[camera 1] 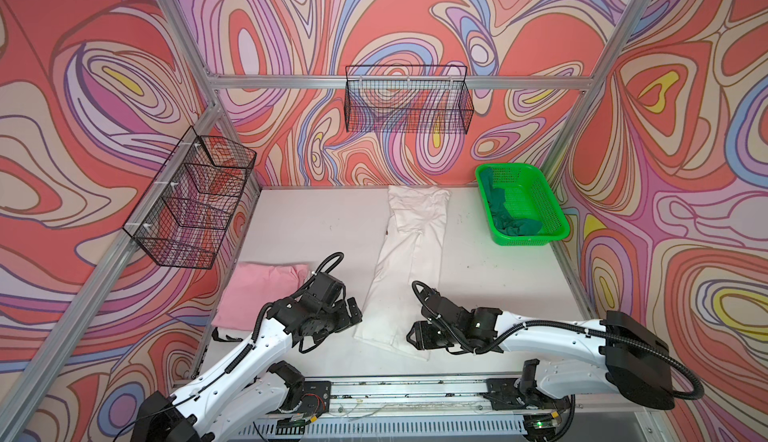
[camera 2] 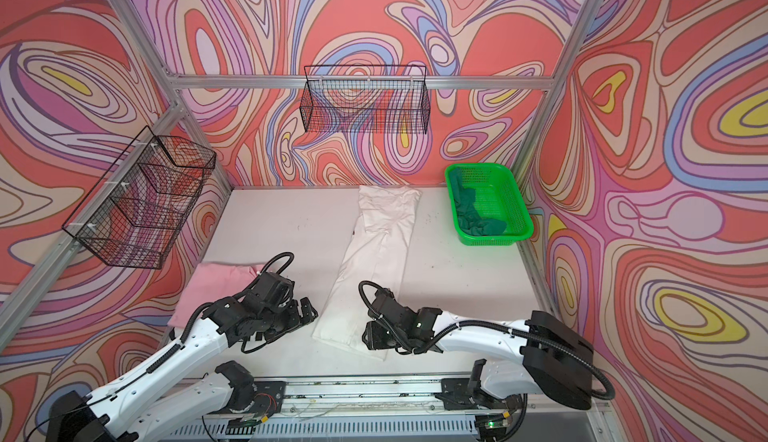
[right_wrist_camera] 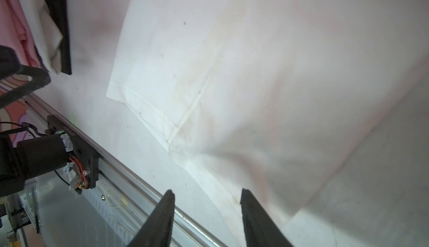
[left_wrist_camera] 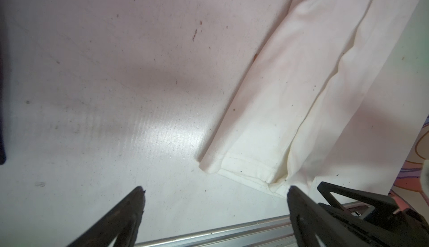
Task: Fold and stack the t-shirts
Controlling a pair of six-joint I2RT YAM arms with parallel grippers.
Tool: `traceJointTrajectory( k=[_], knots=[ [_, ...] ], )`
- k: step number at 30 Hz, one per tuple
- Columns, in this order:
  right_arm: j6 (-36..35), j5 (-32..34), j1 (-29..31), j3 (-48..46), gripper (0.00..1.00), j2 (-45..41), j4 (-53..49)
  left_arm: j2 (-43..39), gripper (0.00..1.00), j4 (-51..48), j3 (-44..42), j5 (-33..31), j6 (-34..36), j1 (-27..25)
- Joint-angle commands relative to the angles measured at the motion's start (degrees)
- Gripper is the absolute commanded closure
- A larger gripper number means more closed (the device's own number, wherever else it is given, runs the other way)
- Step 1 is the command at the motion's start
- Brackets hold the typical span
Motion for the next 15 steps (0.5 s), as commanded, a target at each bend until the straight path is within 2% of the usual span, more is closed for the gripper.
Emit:
traceJointTrajectory(
  k=[1, 4, 9, 15],
  knots=[
    [3.55, 3.56, 1.24, 1.29, 0.52, 2.94, 1.77, -0.32, 0.02, -0.2, -1.31, -0.14, -0.08, 0.43],
    [4.0, 5.48, 1.94, 1.39, 0.54, 3.43, -0.89, -0.76, 0.03, -0.41, -2.0, -0.26, -0.36, 0.43],
    [7.81, 2.77, 3.44, -3.71, 0.57, 4.76, -0.74, -1.15, 0.03, 0.83, -3.69, 0.25, -1.48, 0.47],
    [11.21, 1.55, 4.25, -11.79, 0.57, 1.7, -2.61, -0.11, 0.04, 3.24, -4.68, 2.45, -2.84, 0.5]
  ],
)
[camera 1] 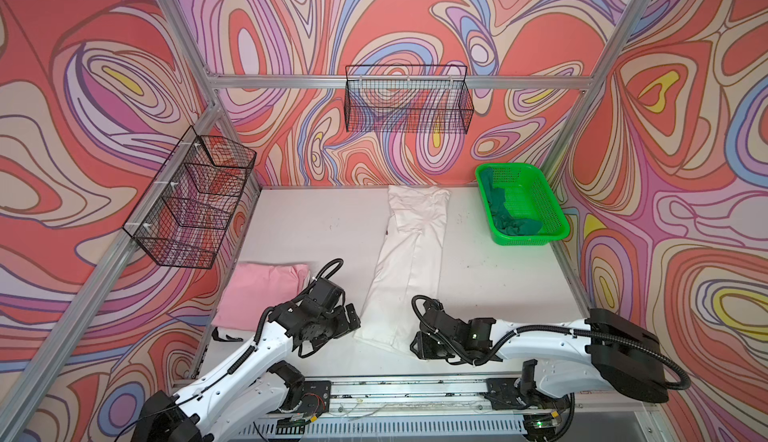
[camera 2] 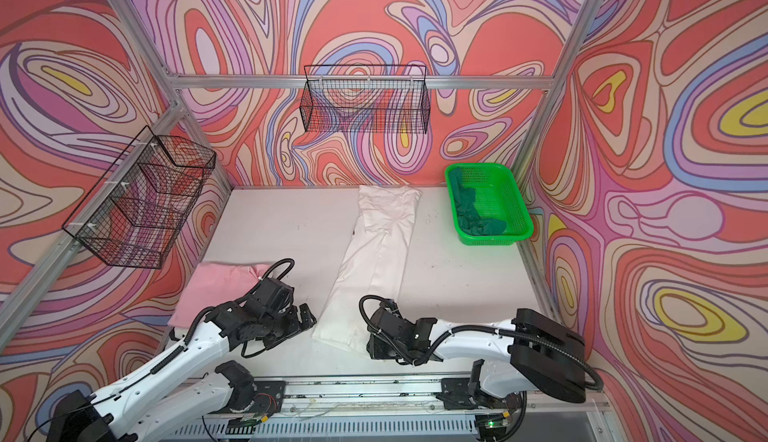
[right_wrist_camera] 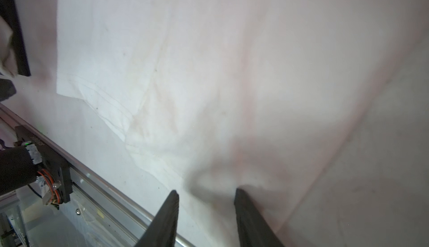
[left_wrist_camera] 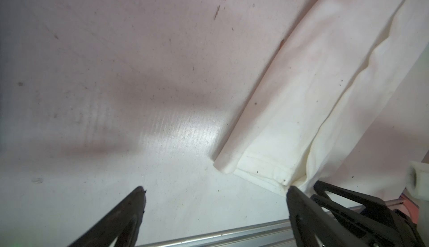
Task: Fold and stack the t-shirts
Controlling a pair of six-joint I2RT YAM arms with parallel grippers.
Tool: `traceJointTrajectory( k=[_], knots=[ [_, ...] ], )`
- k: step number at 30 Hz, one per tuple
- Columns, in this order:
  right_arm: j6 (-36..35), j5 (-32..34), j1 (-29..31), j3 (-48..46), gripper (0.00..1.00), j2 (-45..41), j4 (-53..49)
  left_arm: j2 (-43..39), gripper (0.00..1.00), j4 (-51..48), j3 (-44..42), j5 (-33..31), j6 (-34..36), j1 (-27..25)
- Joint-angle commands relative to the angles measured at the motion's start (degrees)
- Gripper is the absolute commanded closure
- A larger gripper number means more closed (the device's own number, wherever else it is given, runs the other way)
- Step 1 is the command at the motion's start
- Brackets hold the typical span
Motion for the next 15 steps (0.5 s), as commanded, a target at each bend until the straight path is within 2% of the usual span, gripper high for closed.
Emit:
traceJointTrajectory(
  k=[1, 11, 15],
  knots=[
    [3.7, -1.03, 0.73, -5.89, 0.57, 0.44, -9.0, 0.76, 0.04, 2.39, -2.33, 2.02, -2.01, 0.38],
    [4.9, -0.04, 0.73, -8.69, 0.56, -10.6, -21.67, 1.25, 0.06, 5.91, -5.42, 8.35, -5.62, 0.34],
    [5.69, 1.63, 0.73, -5.97, 0.54, -14.87, -26.25, 1.81, 0.06, 5.68, -4.73, 8.07, -6.82, -2.21]
  ],
)
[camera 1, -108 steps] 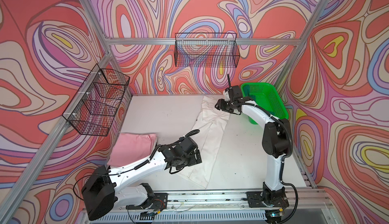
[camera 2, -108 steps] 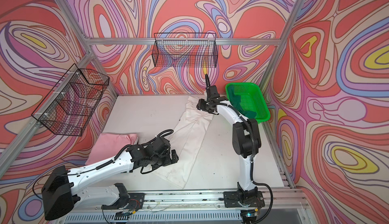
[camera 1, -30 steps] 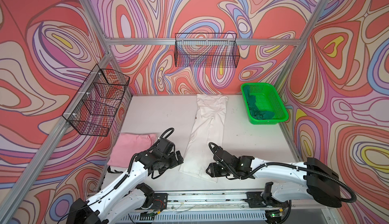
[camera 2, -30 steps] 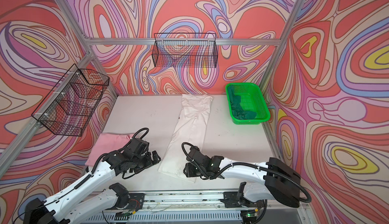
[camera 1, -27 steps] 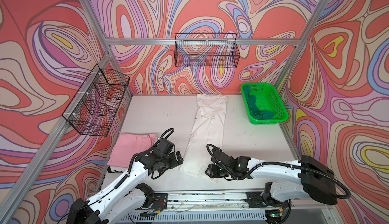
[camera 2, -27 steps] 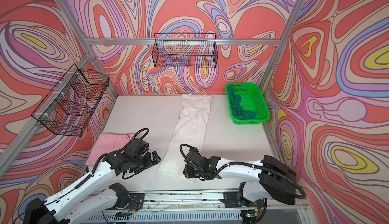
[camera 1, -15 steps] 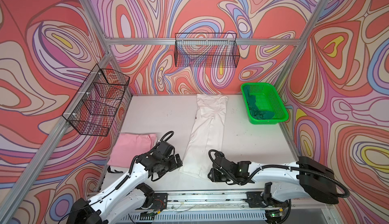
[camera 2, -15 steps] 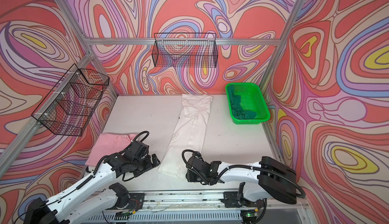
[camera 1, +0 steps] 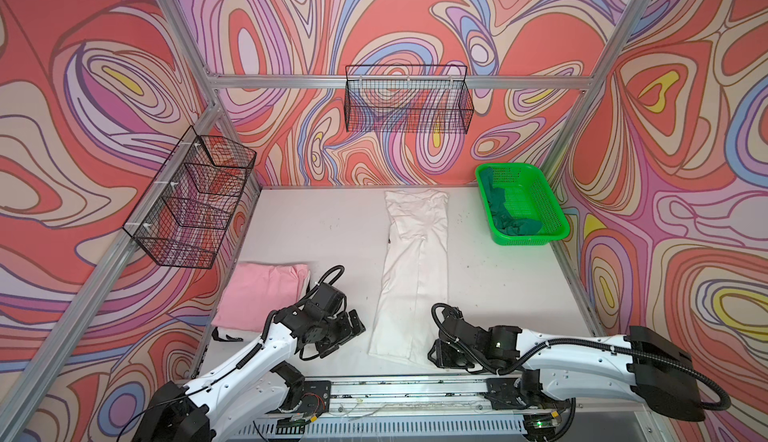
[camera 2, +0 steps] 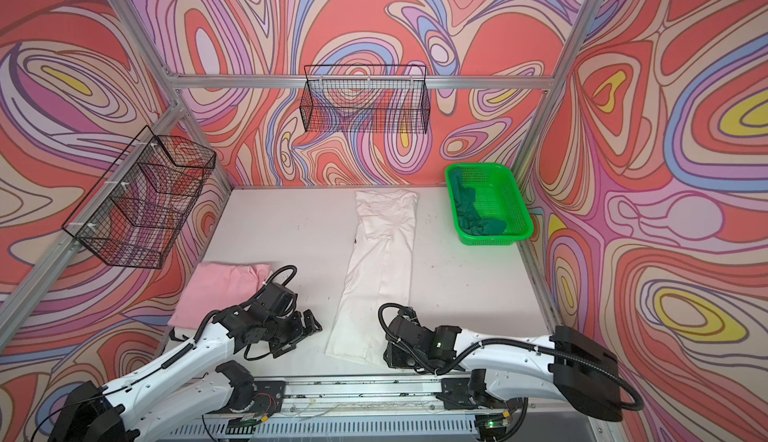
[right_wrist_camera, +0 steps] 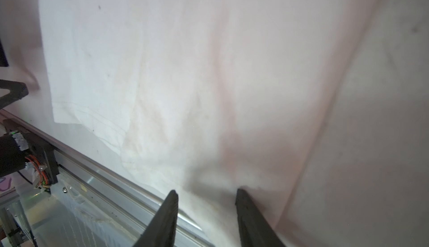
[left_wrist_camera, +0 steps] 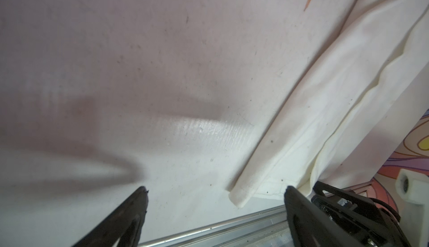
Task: Fold and stack the t-shirts
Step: 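Lower both grippers onto the strip's near end and pinch its two corners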
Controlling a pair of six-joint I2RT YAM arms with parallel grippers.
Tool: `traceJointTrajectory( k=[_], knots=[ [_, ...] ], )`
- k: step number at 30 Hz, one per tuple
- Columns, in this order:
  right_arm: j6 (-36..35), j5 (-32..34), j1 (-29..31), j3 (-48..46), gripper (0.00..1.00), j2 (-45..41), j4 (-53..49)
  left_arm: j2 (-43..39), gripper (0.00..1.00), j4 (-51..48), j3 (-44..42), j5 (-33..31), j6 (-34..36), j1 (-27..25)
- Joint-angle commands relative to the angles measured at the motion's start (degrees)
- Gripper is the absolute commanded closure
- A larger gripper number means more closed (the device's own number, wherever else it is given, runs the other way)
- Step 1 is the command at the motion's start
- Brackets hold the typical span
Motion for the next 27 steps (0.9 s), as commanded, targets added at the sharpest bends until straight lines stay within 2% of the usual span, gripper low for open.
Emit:
traceJointTrajectory(
  k=[1, 6, 11, 18, 21, 27],
  knots=[
    [2.07, 2.74, 0.36, 1.04, 0.53, -1.76, -15.23, 0.61, 0.06, 0.29, 0.34, 0.01, -2.25, -2.69],
    [5.83, 8.25, 0.36, 7.32, 0.48, -6.04, -25.63, 2.02, 0.06, 1.07, 0.22, -0.98, -5.46, -6.97],
    [11.28, 10.21, 0.36, 8.09, 0.46, -11.15, -31.43, 2.86, 0.08, 3.38, -0.18, -3.77, -10.28, -12.98],
    [12.32, 4.64, 0.36, 4.44, 0.46, -7.88, -24.05, 8.63, 0.12, 7.65, 0.34, -3.48, -12.02, -16.37],
    [13.26, 4.31, 0.36, 3.19, 0.47, -7.0, -21.75, 10.92, 0.14, 8.31, 1.66, -4.05, -12.33, -17.97],
    [15.26, 1.71, 0.36, 0.45, 0.53, -4.86, -15.62, 14.24, 0.22, 9.9, 1.95, -4.0, -13.17, -19.71]
  ],
)
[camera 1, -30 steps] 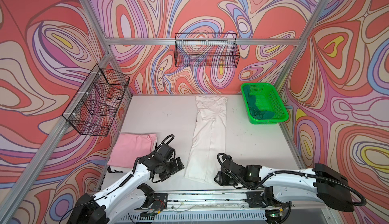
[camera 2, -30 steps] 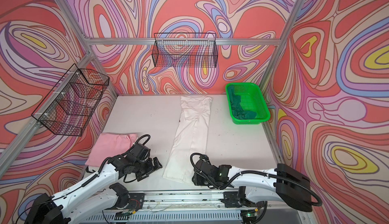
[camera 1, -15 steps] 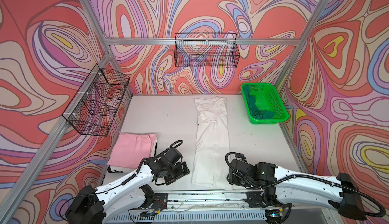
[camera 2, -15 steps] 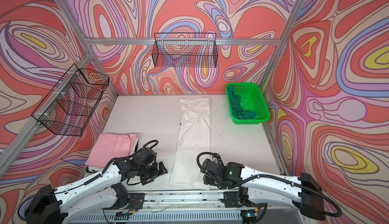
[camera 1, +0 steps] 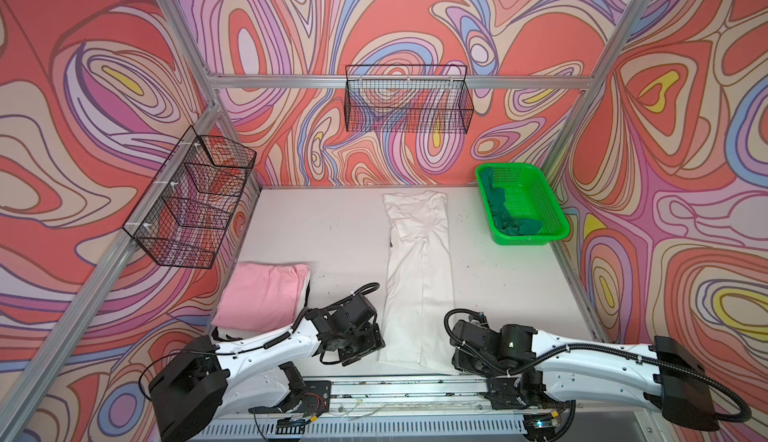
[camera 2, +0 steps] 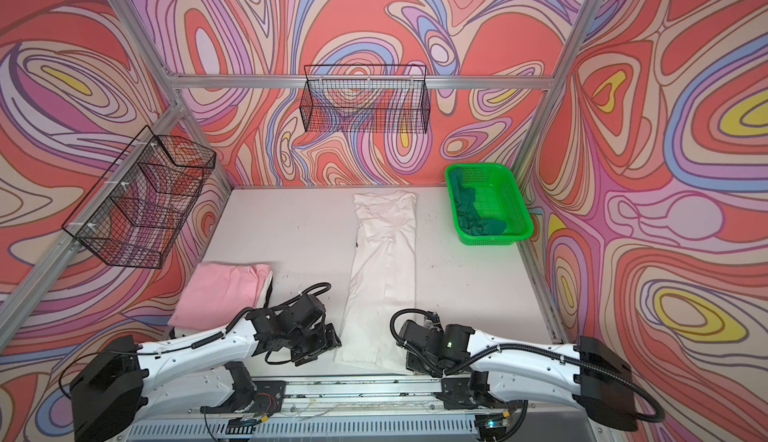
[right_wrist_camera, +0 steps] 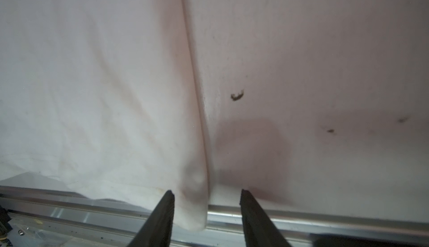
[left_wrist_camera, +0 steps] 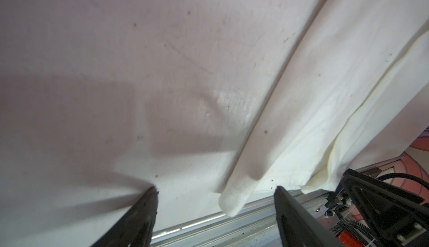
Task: Fold and stack the t-shirts
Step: 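Lower both grippers onto the strip's near end and pinch its two corners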
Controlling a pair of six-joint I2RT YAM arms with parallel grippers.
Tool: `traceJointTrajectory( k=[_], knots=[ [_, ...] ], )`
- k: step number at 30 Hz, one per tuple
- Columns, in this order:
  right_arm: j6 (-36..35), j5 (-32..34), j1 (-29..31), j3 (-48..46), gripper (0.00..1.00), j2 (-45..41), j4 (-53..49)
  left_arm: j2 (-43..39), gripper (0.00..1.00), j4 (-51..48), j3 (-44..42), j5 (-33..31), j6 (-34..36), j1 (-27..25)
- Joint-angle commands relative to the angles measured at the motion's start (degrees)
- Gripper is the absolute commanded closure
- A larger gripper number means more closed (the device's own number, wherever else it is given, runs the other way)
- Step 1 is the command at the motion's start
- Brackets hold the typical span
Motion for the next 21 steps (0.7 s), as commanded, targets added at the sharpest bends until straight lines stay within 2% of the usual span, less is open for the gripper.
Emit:
traceJointTrajectory(
  k=[1, 8, 12, 15, 21],
  knots=[
    [3.09, -1.37, 0.27, -1.21, 0.54, 1.19, 3.64, 2.5, 0.23, 0.49, -0.04, -1.71, -1.63, -1.25],
    [3.45, -1.69, 0.37, -0.78, 0.6, 2.39, 4.53, 8.86, 0.37, 2.25, 2.72, -1.65, -2.26, -4.58],
    [3.91, -1.96, 0.58, -1.19, 0.64, 2.23, 4.95, 10.59, 0.48, 4.17, 1.96, -1.23, -2.59, -4.86],
    [4.17, -2.14, 0.65, -1.87, 0.65, 1.87, 5.4, 11.55, 0.5, 5.0, 1.85, -1.09, -2.79, -5.29],
    [4.43, -2.64, 0.83, -2.71, 0.74, 1.43, 6.35, 13.55, 0.63, 6.85, 1.92, -0.68, -3.23, -6.07]
  ],
)
